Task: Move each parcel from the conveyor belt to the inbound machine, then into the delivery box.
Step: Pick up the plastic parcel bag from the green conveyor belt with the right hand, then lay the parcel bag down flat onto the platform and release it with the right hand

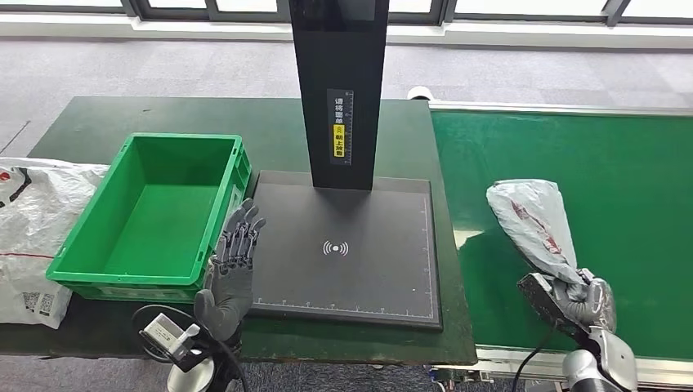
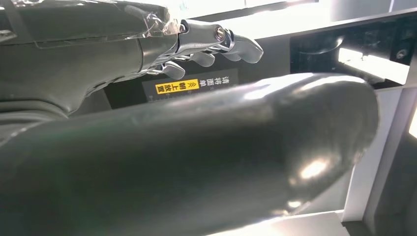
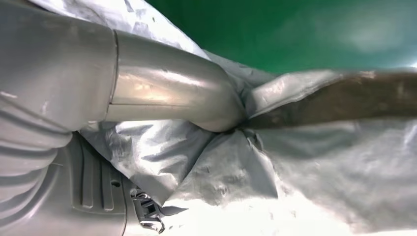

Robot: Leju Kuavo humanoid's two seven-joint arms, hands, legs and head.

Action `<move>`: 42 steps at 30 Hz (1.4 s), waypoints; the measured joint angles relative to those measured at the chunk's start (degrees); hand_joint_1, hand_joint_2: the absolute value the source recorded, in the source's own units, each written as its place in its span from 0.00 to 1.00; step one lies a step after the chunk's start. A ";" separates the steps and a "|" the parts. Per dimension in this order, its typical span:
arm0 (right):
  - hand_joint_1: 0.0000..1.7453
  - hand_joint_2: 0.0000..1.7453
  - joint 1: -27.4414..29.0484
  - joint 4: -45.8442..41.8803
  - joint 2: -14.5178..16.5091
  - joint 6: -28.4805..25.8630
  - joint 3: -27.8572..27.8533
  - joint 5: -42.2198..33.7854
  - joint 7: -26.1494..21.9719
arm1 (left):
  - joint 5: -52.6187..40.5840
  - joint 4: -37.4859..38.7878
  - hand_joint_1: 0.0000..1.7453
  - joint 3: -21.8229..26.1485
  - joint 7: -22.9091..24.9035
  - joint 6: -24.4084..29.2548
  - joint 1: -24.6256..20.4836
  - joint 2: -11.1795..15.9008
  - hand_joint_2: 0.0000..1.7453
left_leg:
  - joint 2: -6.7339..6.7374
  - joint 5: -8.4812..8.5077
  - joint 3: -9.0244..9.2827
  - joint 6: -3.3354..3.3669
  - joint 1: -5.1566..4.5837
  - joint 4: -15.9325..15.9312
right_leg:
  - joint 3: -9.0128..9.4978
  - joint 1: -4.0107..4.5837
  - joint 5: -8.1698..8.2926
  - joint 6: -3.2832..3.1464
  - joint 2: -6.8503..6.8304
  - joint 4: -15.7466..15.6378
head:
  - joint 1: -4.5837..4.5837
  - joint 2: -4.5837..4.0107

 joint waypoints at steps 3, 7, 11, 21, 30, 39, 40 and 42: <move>1.00 1.00 4.69 -12.25 4.52 2.20 1.39 -8.09 -7.62 | 0.72 0.36 0.00 0.01 0.00 0.91 -0.01 -0.02 0.00 | -0.04 0.01 -0.11 -0.03 0.03 -0.03 | -0.12 0.03 -0.06 -0.09 -0.05 0.08 | 0.00 0.00; 1.00 1.00 10.66 -28.96 10.35 2.44 9.35 -8.22 -8.70 | 1.21 0.43 0.00 -0.01 0.00 2.02 -0.39 -0.01 0.00 | 0.06 0.00 -0.17 -0.13 0.06 -0.05 | -0.32 0.05 -0.11 -0.17 0.06 0.16 | -0.01 0.00; 1.00 1.00 16.42 -42.34 13.68 0.21 18.69 -7.78 -4.65 | 1.13 0.74 0.00 -0.01 0.00 1.17 -1.12 -0.08 0.00 | -0.04 0.03 -0.17 -0.19 0.07 -0.05 | -0.36 0.05 -0.17 -0.22 -0.09 0.16 | -0.01 0.00; 1.00 1.00 24.53 -55.89 14.25 -0.22 23.73 -11.25 -3.05 | 1.25 2.44 0.00 -0.01 0.00 0.67 -2.26 -0.14 0.00 | -0.01 0.00 -0.20 -0.16 -0.03 -0.03 | -0.34 -0.05 -0.13 -0.14 0.02 0.12 | 0.00 0.00; 1.00 1.00 25.29 -57.67 14.28 -0.15 24.06 -11.51 -3.28 | 1.27 2.95 0.00 -0.01 0.00 0.63 -2.28 -0.14 0.00 | -0.01 0.03 -0.19 -0.19 -0.01 -0.03 | -0.36 -0.02 -0.10 -0.16 0.03 0.14 | 0.00 0.00; 1.00 1.00 14.13 -44.28 16.31 4.65 25.94 -12.34 -4.00 | 3.59 3.93 0.00 -0.05 0.00 -0.68 -5.83 -1.50 0.00 | 0.28 0.19 -0.22 -0.20 0.02 -0.04 | -0.43 0.00 0.09 -0.21 0.24 0.17 | -0.01 0.00; 1.00 1.00 12.88 -42.32 16.65 5.27 26.21 -12.02 -3.33 | 4.25 3.91 0.00 -0.05 0.00 -0.81 -6.01 -1.66 0.00 | 0.24 0.23 -0.24 -0.19 0.02 -0.04 | -0.42 0.00 0.11 -0.21 0.20 0.17 | -0.01 0.00; 1.00 1.00 10.38 -38.01 17.18 7.49 26.75 -11.01 -0.71 | 6.11 3.70 0.00 -0.05 -0.01 -1.22 -6.10 -1.88 0.00 | 0.21 0.27 -0.26 -0.21 0.04 -0.04 | -0.43 0.02 0.14 -0.24 0.16 0.19 | -0.01 0.00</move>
